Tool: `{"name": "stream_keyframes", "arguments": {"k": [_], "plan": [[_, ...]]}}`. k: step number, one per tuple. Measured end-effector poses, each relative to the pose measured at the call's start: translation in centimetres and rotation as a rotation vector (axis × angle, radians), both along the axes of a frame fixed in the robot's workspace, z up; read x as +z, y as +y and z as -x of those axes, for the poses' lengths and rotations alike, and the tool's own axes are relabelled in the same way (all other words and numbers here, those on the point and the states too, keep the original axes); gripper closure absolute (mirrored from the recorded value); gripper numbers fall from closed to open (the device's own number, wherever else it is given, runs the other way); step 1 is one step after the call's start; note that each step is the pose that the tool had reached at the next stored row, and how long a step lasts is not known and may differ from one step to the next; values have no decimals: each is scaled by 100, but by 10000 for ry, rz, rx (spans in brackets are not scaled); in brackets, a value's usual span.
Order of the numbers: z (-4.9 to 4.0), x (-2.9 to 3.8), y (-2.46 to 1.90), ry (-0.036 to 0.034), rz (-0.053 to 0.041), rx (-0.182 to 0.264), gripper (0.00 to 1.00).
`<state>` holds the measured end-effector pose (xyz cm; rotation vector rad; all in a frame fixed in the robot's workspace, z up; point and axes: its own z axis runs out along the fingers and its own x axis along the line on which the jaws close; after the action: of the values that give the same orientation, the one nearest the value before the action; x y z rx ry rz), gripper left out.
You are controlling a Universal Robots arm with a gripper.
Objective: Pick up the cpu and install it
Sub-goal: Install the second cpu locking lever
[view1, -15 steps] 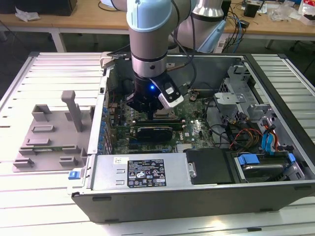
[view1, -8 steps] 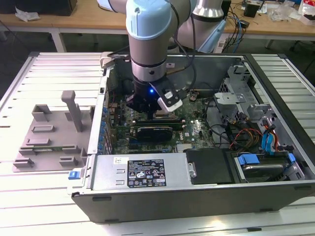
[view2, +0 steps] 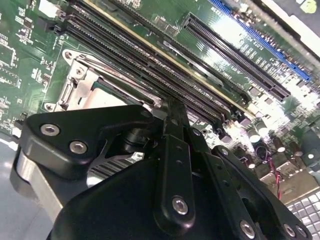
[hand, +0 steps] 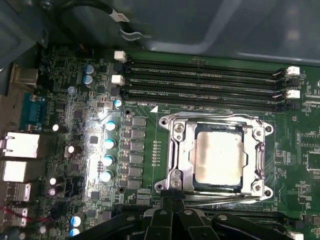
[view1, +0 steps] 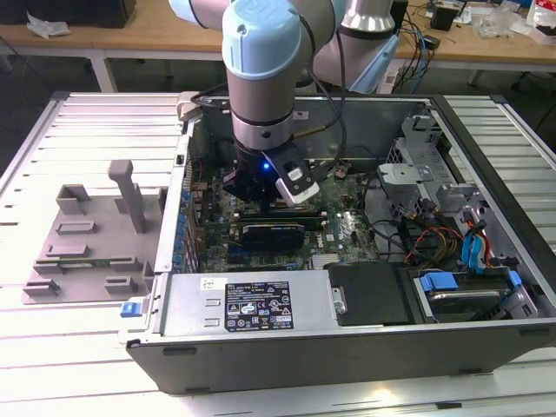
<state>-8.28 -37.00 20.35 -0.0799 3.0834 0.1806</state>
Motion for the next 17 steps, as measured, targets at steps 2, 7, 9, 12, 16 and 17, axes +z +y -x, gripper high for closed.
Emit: {"name": "stream_keyframes", "arguments": {"k": [2,7,9,12,16,17], "plan": [[9,-7,-1,2,-73,-65,89],[37,-7,0,-7,-199,-103,89],[35,17,-1,-3,-197,-137,89],[23,63,-27,12,-199,-193,89],[18,77,-116,19,-195,-242,89],[17,77,-134,19,-197,-250,89]]}}
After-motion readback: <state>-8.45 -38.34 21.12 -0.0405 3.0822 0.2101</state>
